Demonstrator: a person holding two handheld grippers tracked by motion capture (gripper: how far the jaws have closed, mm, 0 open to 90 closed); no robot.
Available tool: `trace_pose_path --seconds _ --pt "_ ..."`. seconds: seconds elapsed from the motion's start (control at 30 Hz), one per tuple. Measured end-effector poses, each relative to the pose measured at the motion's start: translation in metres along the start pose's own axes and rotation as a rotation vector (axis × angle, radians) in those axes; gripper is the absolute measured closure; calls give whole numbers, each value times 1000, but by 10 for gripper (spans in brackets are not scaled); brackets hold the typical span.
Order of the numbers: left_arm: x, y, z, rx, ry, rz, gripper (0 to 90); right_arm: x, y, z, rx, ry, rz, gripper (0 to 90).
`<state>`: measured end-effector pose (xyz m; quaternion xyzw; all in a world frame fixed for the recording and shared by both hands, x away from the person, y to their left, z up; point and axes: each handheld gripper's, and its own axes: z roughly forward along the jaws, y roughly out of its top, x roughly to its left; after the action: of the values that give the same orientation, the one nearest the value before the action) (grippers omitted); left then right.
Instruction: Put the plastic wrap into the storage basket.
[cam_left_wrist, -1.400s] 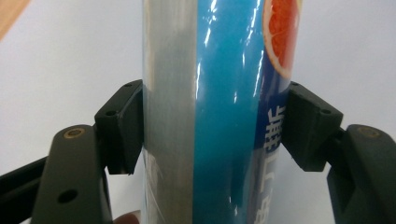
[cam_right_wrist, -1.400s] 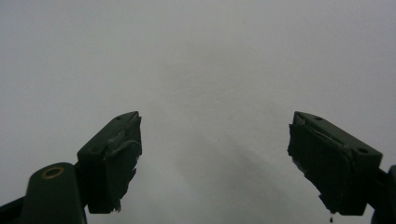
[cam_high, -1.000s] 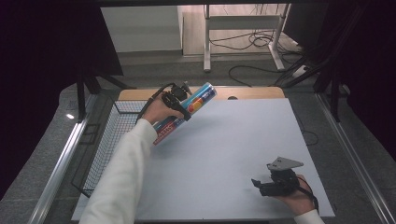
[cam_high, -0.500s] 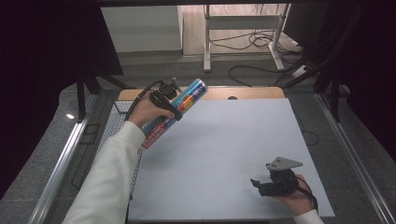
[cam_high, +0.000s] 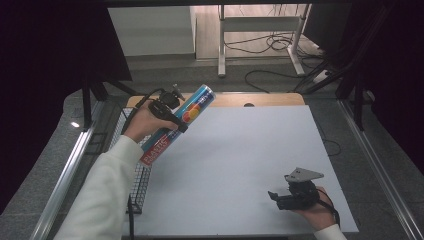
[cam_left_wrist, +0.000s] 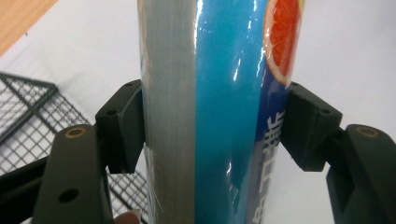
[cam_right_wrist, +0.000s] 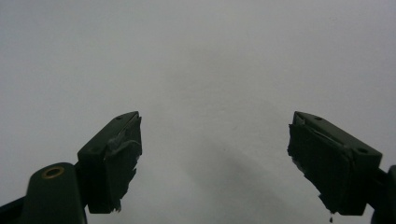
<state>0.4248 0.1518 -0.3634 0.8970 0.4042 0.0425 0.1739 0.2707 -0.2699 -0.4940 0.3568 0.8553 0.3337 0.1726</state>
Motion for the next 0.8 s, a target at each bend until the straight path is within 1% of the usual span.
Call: trace_pose_path --seconds 0.07,0.1,0.13,0.2,0.23,0.3,0.33,0.37,0.63,0.67,0.7,0.73,0.8 --pt "1 -5 -5 11 -6 -10 316 0 0 0 -1 2 3 182" --pt "1 -8 -7 10 -1 -17 316 0 0 0 -2 3 4 182" --pt "3 -16 -12 18 7 -30 316 0 1 0 -3 6 3 182" --pt "6 -25 -16 16 5 -53 316 0 1 1 -3 10 3 182" --pt "6 -25 -16 16 5 -53 316 0 1 1 -3 10 3 182" --pt "9 -34 -20 17 15 -73 316 0 1 2 -1 14 2 181" --pt "13 -42 -24 15 25 -96 316 0 1 2 -1 15 2 182" --pt "13 -42 -24 15 25 -96 316 0 2 3 -2 16 1 182" --pt "30 -73 -33 32 37 -171 316 0 4 5 -4 24 -6 182" --pt "33 -78 -33 34 34 -189 316 0 5 5 -5 25 -4 181" --pt "33 -78 -33 34 34 -189 316 0 5 5 -5 25 -4 181" --pt "35 -81 -33 39 39 -189 316 0 5 5 -6 26 -4 181" --pt "40 -88 -31 38 53 -210 316 0 5 4 -11 27 -5 181"
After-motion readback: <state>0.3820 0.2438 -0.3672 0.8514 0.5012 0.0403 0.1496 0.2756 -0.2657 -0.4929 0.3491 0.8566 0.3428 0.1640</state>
